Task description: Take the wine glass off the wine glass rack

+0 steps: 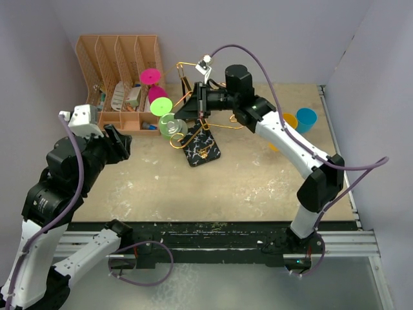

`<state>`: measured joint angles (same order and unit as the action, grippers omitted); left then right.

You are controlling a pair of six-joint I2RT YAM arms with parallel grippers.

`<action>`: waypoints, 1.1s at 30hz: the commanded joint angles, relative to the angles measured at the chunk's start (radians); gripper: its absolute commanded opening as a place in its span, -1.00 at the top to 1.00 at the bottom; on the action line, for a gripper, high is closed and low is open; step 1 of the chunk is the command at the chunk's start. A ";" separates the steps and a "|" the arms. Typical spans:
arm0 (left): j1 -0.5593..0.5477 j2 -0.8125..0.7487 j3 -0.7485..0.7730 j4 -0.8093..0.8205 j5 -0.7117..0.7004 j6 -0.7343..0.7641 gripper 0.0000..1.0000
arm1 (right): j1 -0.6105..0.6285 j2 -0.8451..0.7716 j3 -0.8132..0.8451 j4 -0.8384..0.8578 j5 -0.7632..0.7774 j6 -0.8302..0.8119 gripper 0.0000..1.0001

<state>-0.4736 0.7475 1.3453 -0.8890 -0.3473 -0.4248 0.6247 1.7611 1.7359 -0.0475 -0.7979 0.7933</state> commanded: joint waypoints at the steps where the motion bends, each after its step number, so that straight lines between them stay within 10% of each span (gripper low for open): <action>1: -0.005 0.007 0.056 -0.010 0.025 -0.023 -0.19 | 0.001 -0.125 0.079 0.007 0.006 -0.032 1.00; 17: -0.005 0.048 0.189 0.007 0.140 -0.052 -0.20 | 0.002 -0.259 0.196 -0.180 0.144 -0.224 1.00; 33: -0.005 0.127 0.217 0.234 0.560 -0.278 -0.25 | 0.006 -0.515 0.007 -0.277 0.433 -0.590 1.00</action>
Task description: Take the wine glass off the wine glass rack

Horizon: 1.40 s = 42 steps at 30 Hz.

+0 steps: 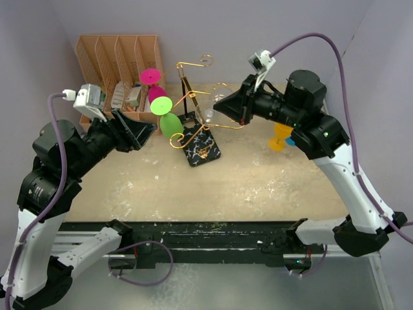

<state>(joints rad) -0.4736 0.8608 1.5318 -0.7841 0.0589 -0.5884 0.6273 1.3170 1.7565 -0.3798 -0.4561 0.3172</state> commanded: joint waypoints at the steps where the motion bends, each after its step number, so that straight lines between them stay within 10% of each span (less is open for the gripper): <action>1: -0.005 0.018 0.028 0.147 0.176 -0.148 -0.25 | 0.003 -0.076 -0.018 0.054 0.091 -0.126 1.00; 14: -0.005 0.077 -0.085 0.438 0.445 -0.659 -0.43 | 0.045 -0.201 -0.143 0.105 0.134 -0.233 1.00; 33: -0.004 0.078 -0.291 0.651 0.559 -0.991 -0.43 | 0.126 -0.188 -0.178 0.114 0.255 -0.298 1.00; 36: -0.005 0.074 -0.297 0.676 0.518 -0.919 -0.42 | 0.130 -0.189 -0.181 0.117 0.255 -0.299 1.00; 42: -0.005 0.094 -0.166 0.551 0.397 -0.286 -0.38 | 0.129 -0.169 -0.155 0.106 0.203 -0.278 1.00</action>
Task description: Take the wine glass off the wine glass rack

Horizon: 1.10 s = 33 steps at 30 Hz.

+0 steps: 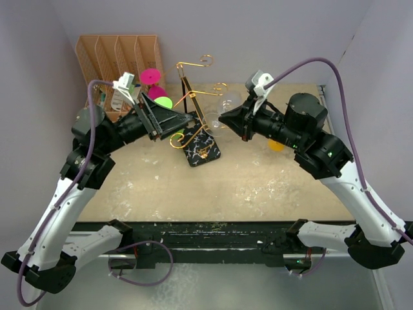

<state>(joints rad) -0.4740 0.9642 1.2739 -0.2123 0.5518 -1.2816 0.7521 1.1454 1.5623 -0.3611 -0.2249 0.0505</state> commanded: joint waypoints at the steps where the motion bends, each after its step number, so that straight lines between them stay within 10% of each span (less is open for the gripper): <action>1: -0.005 -0.028 0.058 -0.005 -0.127 0.459 -0.36 | 0.004 0.007 0.044 0.089 -0.038 -0.004 1.00; 8: -0.005 -0.040 -0.087 0.189 -0.063 0.530 0.13 | 0.004 0.016 0.066 0.117 -0.087 0.033 1.00; 15: -0.005 0.022 -0.060 0.224 0.019 0.573 -0.28 | 0.005 0.024 0.094 0.109 -0.129 0.046 1.00; 33: -0.005 0.033 -0.133 0.450 0.168 0.497 -0.08 | 0.005 0.014 0.092 0.126 -0.162 0.070 1.00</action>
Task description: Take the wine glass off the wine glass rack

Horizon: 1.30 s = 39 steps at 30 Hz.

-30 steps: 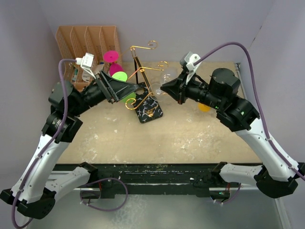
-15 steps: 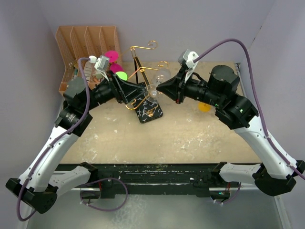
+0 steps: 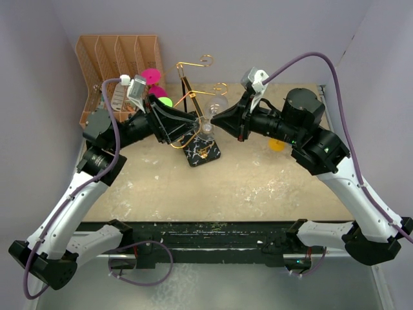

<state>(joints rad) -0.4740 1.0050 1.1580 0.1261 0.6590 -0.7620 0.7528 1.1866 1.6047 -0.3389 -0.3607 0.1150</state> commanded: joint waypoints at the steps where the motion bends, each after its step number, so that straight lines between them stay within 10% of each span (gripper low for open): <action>1: -0.005 -0.008 -0.020 0.117 0.066 -0.028 -0.06 | 0.004 -0.028 0.049 0.107 -0.025 0.008 1.00; 22: -0.005 0.024 -0.025 0.167 0.153 -0.069 0.46 | 0.003 -0.013 0.054 0.128 -0.035 0.021 1.00; 27: -0.005 0.025 -0.037 0.192 0.160 -0.089 1.00 | 0.004 -0.010 0.052 0.130 -0.039 0.024 1.00; 35: -0.005 -0.065 -0.046 0.132 0.145 -0.066 1.00 | 0.005 -0.019 0.041 0.127 -0.036 0.038 1.00; 39: -0.005 -0.152 -0.034 0.071 0.120 -0.049 1.00 | 0.005 -0.034 0.028 0.138 -0.048 0.063 0.70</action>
<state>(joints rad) -0.4736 0.9634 1.1011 0.2012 0.7780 -0.8413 0.7666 1.1866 1.6062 -0.2974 -0.4217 0.1650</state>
